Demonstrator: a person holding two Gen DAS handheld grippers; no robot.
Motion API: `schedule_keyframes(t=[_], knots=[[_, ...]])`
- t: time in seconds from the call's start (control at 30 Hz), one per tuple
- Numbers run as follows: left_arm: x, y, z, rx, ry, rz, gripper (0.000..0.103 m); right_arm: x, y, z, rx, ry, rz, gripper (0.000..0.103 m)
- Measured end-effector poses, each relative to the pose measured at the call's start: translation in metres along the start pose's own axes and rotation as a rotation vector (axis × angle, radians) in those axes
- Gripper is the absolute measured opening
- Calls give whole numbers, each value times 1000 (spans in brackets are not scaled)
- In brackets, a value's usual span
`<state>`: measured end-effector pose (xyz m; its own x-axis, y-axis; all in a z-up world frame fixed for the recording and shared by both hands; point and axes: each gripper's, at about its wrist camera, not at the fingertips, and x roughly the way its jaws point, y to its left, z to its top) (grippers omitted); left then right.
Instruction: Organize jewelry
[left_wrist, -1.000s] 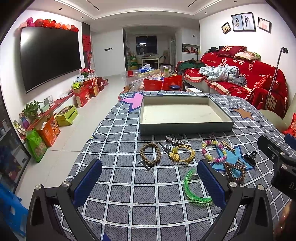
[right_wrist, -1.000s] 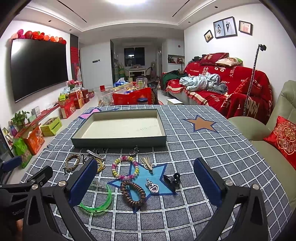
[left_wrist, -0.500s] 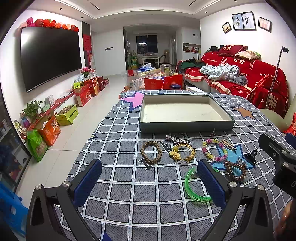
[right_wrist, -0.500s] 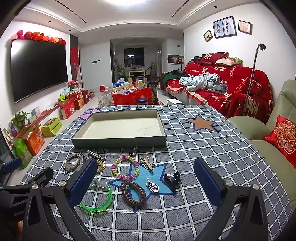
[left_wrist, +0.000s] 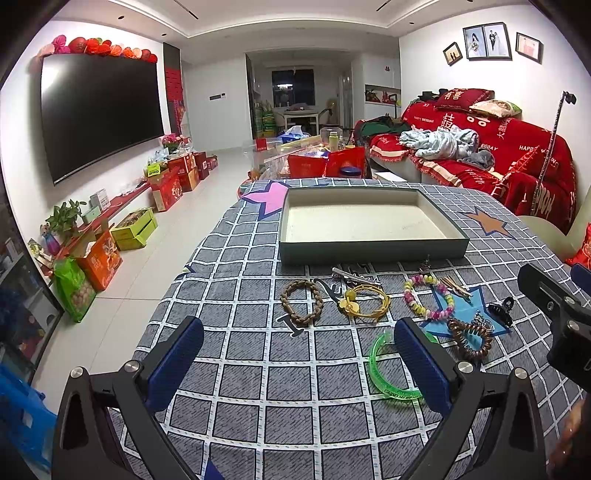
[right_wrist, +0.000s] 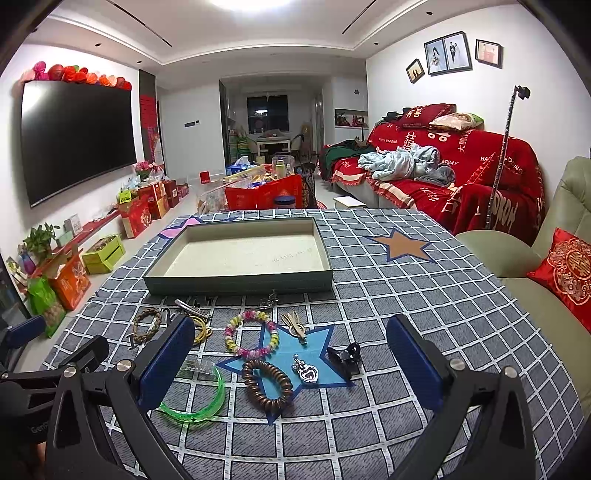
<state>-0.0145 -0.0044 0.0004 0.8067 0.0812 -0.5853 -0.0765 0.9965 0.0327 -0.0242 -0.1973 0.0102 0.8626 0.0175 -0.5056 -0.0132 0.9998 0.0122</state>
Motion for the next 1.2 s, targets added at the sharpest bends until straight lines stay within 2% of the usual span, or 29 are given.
schedule_keyframes(t=[1.07,1.2], knots=[[0,0,1,0,2,1,103,-5,0,-1,6,13,4,103],[0,0,0,1,1,2,103,11,-6,-11,4,2,2,103]])
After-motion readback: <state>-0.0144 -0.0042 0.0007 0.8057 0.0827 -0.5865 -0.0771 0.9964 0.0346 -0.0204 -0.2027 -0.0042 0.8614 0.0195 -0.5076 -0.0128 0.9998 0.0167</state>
